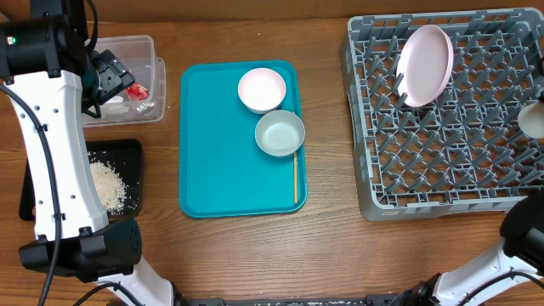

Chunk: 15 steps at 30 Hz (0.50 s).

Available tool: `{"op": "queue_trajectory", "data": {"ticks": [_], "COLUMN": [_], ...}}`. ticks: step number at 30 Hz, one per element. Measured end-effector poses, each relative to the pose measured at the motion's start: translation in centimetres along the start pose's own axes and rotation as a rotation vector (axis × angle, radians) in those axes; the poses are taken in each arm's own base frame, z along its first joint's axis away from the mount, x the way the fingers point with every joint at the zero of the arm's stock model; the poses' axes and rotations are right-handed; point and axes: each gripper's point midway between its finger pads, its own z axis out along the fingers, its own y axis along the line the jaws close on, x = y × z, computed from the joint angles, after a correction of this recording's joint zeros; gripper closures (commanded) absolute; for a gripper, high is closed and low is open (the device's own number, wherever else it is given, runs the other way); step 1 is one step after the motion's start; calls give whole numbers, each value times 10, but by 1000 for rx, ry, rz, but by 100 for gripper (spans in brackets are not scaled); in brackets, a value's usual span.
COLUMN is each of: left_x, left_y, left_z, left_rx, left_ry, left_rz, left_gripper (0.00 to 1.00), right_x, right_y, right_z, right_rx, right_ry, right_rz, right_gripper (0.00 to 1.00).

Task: Sort waste into correct bins and load items into the dishwasher
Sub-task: 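Lift the white cup and place it in the dish rack, then reach the right gripper to the grey bowl rim on the tray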

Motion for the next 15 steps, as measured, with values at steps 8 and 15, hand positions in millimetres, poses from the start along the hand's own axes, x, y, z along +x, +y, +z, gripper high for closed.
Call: {"op": "queue_trajectory", "data": {"ticks": [8,15], "left_x": [0,0], "left_y": [0,0], "left_z": [0,0], "left_rx": [0,0], "left_ry": [0,0], "left_rz": [0,0], "left_gripper": [0,0], "right_x": [7,20], "right_y": [6,25], "right_z": [2,-2], "right_rx": [-32,-140], "right_ry": [35,96], "right_rz": [2,-11], "right_gripper": [10,14]}}
